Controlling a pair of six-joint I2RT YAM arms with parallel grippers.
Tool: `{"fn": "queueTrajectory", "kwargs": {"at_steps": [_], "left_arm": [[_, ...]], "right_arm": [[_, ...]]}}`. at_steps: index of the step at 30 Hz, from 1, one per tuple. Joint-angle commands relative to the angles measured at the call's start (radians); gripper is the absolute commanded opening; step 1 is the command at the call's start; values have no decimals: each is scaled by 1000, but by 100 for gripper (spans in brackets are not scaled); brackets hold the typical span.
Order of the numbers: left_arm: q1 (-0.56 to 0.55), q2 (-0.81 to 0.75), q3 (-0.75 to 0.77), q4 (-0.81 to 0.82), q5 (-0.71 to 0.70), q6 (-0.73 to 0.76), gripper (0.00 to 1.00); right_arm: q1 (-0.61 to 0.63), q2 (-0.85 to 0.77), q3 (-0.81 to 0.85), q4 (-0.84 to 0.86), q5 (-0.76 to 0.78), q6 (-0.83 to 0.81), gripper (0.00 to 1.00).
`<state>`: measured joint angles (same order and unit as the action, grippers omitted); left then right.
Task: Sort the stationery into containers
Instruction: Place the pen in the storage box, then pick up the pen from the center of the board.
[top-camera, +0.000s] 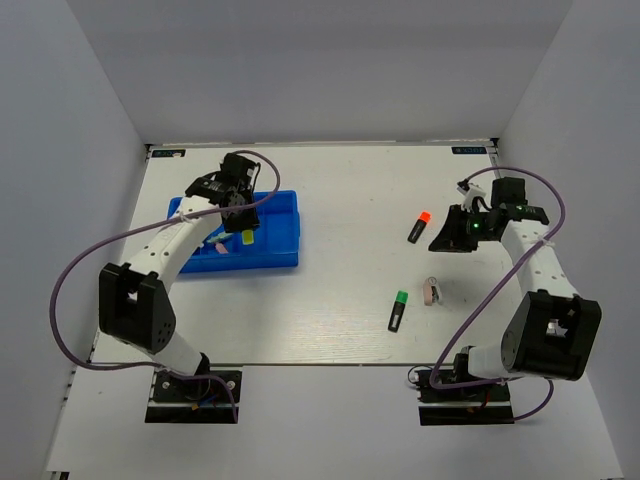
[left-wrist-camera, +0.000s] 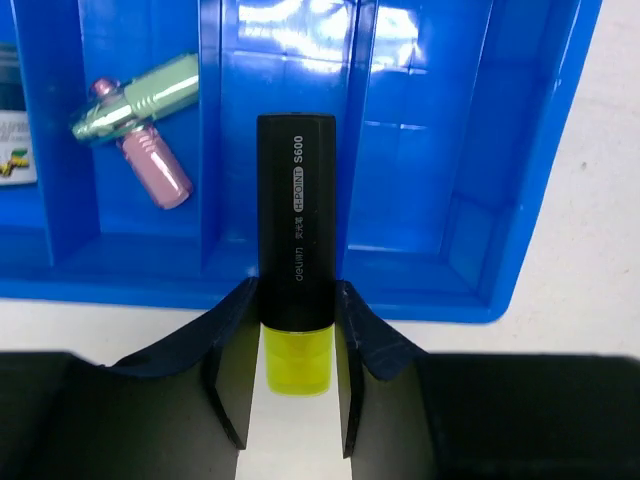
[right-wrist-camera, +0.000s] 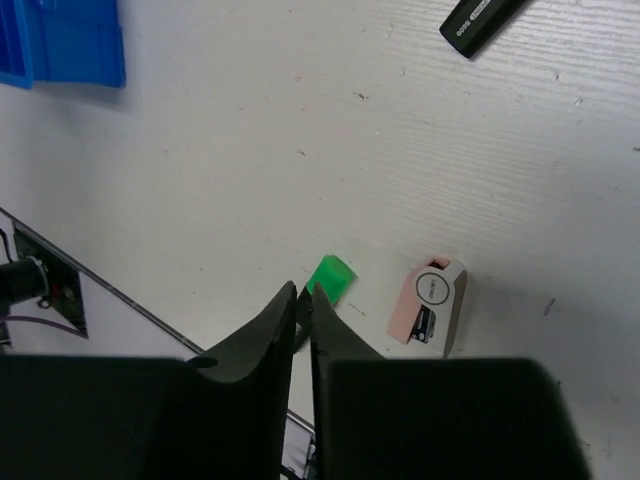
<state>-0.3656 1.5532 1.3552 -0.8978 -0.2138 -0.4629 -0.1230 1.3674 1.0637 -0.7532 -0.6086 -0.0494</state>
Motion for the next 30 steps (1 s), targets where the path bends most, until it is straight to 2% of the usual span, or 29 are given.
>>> {"fn": "queueTrajectory", "kwargs": {"at_steps": [1, 3, 4, 5, 6, 7, 8, 9, 10, 13, 16, 20, 21, 22, 23, 24, 25, 26, 28, 29, 30], "left_arm": [[31, 4, 16, 71, 59, 40, 0], [56, 39, 19, 86, 63, 55, 0], [65, 48, 25, 88, 74, 59, 0], [74, 82, 39, 86, 74, 69, 0], [83, 94, 42, 71, 76, 72, 2], [88, 120, 59, 66, 80, 72, 5], [91, 130, 62, 65, 77, 78, 13], [90, 149, 64, 65, 77, 81, 30], [91, 157, 58, 71, 77, 84, 37], [90, 160, 53, 80, 83, 86, 59], [91, 160, 65, 86, 91, 93, 68], [88, 134, 99, 68, 117, 96, 68], [93, 130, 99, 65, 123, 95, 64], [88, 81, 93, 65, 143, 98, 42], [85, 65, 84, 62, 145, 98, 27], [83, 30, 82, 50, 146, 96, 13], [65, -17, 72, 43, 166, 99, 4], [59, -42, 36, 36, 183, 104, 0], [9, -151, -25, 34, 197, 119, 1], [-10, -181, -66, 24, 200, 125, 18], [-39, -236, -86, 17, 203, 138, 28]], "right_arm": [[3, 22, -4, 2, -14, -24, 9], [5, 28, -2, 0, -10, -30, 9], [3, 32, -1, -1, -8, -33, 12], [3, 38, -1, 0, -8, -32, 20], [5, 44, 1, 0, -8, -36, 32], [5, 45, 4, -1, -3, -38, 53], [8, 62, 5, -1, 0, -41, 62], [11, 61, 18, -8, 4, -47, 68], [16, 71, 25, 15, 22, -49, 77], [32, 113, 62, 2, 65, -53, 79], [55, 197, 125, 6, 130, -38, 79], [80, 312, 241, 6, 242, -23, 77], [89, 373, 260, 5, 253, -17, 77], [97, 418, 328, 3, 289, 0, 75], [97, 418, 355, 0, 305, 8, 75], [108, 496, 383, -9, 320, 22, 73], [112, 527, 451, -55, 328, 40, 73], [120, 624, 537, -81, 384, 43, 72], [150, 677, 647, -153, 401, 80, 70], [155, 721, 697, -159, 411, 91, 70], [170, 754, 729, -163, 441, 95, 69]]}}
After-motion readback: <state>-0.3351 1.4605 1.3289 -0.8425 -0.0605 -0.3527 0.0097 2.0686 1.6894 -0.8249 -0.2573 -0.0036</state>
